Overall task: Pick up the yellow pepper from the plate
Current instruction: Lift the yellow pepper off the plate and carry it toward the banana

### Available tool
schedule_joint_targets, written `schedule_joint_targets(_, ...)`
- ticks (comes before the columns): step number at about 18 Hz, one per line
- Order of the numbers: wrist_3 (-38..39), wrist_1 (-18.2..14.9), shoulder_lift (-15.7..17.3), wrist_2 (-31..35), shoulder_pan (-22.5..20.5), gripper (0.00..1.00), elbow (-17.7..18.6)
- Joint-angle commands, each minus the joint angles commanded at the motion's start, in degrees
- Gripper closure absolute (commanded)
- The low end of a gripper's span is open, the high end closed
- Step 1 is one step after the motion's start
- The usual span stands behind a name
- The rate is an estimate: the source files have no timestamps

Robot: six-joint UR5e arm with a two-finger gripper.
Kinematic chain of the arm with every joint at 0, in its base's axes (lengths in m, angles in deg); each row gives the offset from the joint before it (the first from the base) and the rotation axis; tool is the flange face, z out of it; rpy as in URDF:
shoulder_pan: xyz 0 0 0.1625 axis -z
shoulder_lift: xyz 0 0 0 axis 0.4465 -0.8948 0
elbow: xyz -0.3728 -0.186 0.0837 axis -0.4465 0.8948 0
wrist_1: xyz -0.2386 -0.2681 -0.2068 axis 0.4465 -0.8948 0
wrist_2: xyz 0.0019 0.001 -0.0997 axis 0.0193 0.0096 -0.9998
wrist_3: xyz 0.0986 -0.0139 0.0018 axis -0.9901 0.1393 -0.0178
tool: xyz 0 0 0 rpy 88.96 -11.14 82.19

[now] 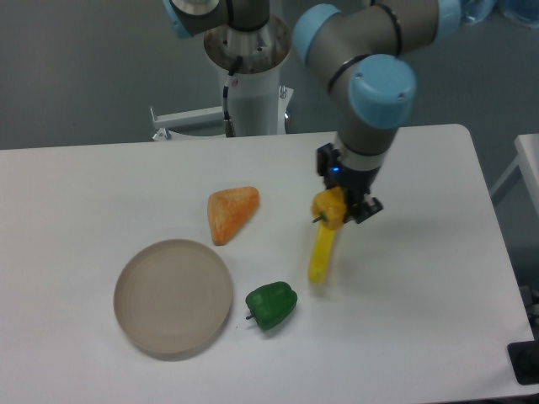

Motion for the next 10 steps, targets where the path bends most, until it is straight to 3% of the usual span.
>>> schedule_joint_targets(10,-0.45,0.26,-0.35,-0.7,-0.27,0.91,0.61)
